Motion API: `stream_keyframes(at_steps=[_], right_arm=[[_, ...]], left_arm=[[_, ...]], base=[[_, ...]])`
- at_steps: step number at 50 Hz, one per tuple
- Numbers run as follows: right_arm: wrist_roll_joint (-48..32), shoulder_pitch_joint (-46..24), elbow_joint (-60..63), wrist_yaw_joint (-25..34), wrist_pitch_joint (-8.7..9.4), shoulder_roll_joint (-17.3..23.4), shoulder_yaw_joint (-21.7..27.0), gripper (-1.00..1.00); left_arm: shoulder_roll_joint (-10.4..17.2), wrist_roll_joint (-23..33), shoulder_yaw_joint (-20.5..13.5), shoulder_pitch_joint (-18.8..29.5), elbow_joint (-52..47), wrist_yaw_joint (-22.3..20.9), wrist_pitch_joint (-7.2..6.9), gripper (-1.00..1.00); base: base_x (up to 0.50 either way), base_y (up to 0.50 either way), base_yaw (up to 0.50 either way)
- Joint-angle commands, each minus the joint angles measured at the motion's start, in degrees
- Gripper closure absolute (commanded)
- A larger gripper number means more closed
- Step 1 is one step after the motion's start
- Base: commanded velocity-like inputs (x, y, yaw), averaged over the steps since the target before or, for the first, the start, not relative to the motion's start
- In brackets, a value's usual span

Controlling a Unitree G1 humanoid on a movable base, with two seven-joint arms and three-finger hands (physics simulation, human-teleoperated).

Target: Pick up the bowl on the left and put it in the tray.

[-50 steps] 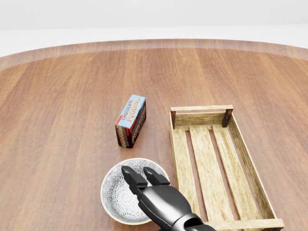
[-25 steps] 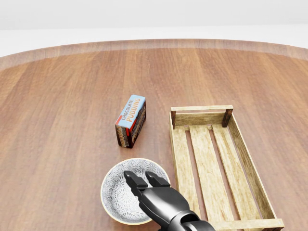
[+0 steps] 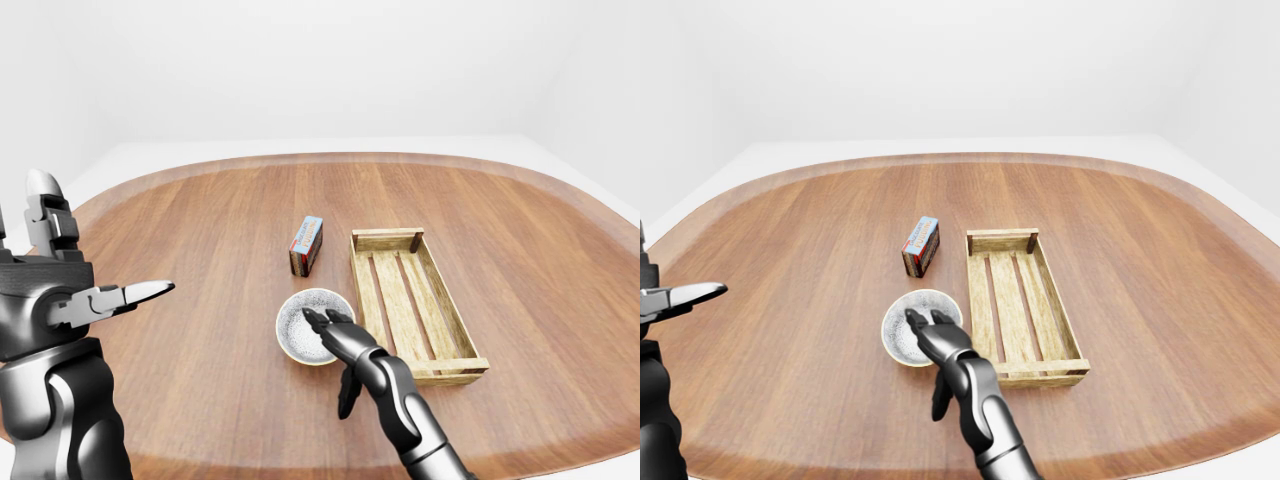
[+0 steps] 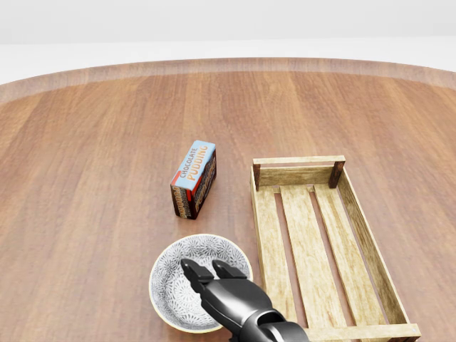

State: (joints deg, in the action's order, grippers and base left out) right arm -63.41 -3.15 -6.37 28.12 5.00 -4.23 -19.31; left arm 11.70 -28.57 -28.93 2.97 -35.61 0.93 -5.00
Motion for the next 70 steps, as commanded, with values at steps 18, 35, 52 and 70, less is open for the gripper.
stream_keyframes(at_steps=[18, 35, 52, 70], right_arm=[[-0.96, -1.78, -6.93, -2.45, 0.0, -1.46, -0.24, -1.0], [-0.92, -2.86, -9.49, -3.01, 0.0, -1.67, 0.1, -1.0], [-1.63, -3.75, -12.38, -3.94, 0.0, -2.48, -0.12, -1.0], [-0.25, -5.1, -18.33, -7.5, 0.0, -3.43, 0.15, -1.0]], left_arm=[[0.11, -0.19, 0.03, 0.12, -0.09, 0.12, 0.0, -1.0], [0.07, 0.09, 0.24, 0.16, 0.31, 0.06, 0.0, -1.0], [0.24, -0.46, -0.33, 0.19, -0.23, 0.2, 0.0, -1.0], [0.03, -0.18, -0.01, -0.03, -0.25, 0.03, 0.0, -1.0]], base=[[0.0, 0.0, 0.0], [0.0, 0.0, 0.0], [0.0, 0.0, 0.0], [0.0, 0.0, 0.0]])
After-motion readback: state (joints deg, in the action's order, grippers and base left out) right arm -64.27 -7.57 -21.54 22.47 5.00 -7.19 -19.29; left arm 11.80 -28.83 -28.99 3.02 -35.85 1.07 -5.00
